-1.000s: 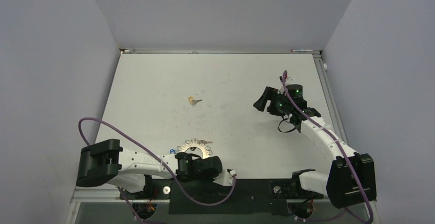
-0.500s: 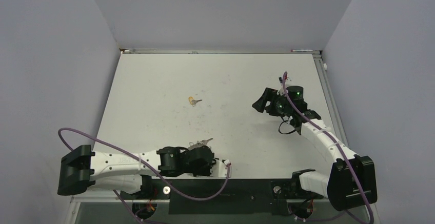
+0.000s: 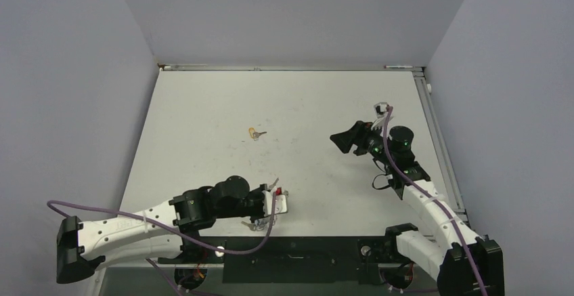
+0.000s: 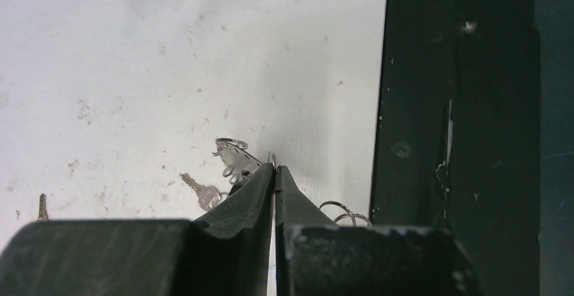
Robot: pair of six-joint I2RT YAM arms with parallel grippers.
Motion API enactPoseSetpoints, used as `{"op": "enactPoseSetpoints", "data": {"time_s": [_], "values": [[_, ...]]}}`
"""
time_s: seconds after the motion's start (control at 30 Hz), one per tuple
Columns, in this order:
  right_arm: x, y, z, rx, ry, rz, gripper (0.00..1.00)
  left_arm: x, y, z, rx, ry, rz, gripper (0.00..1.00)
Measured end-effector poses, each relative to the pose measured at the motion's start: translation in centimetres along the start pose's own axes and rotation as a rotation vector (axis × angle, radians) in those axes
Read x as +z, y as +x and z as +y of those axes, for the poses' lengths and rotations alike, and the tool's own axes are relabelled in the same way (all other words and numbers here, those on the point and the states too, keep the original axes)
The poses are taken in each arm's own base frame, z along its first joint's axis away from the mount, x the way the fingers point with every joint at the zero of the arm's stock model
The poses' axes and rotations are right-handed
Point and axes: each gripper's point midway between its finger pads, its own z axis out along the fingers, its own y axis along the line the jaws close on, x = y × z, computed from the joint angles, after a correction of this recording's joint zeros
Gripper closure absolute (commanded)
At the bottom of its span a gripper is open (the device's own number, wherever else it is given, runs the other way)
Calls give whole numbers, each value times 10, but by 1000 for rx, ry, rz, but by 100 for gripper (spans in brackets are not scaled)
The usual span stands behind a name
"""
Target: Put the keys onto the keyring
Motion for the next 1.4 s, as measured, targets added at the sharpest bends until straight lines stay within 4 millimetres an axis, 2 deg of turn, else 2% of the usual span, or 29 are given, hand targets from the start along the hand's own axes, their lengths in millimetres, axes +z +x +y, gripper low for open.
{"op": "enactPoseSetpoints", "data": {"time_s": [0.27, 0.43, 0.6, 0.73, 0.87, 0.97, 1.17, 1.3, 1.4], "values": [[-19, -16, 51, -94, -240, -172, 31, -20, -24, 20, -91, -64, -164, 100], [-40, -20, 104, -202, -448, -274, 32, -32, -42, 29, -134, -85, -284, 100], [-58, -7, 162, -300, -668, -302, 39, -43, -61, 34, -168, -95, -405, 100], [-69, 13, 196, -371, -808, -290, 45, -56, -77, 39, -189, -110, -506, 100], [-71, 35, 214, -427, -887, -248, 49, -71, -93, 43, -194, -127, -607, 100], [-70, 43, 224, -465, -924, -230, 50, -79, -99, 44, -199, -134, -655, 100], [-67, 53, 240, -515, -983, -209, 53, -89, -105, 44, -200, -142, -701, 100], [-61, 65, 251, -546, -1030, -168, 62, -92, -106, 44, -196, -143, -713, 100], [-56, 71, 258, -564, -1057, -144, 64, -93, -106, 44, -195, -147, -716, 100]]}}
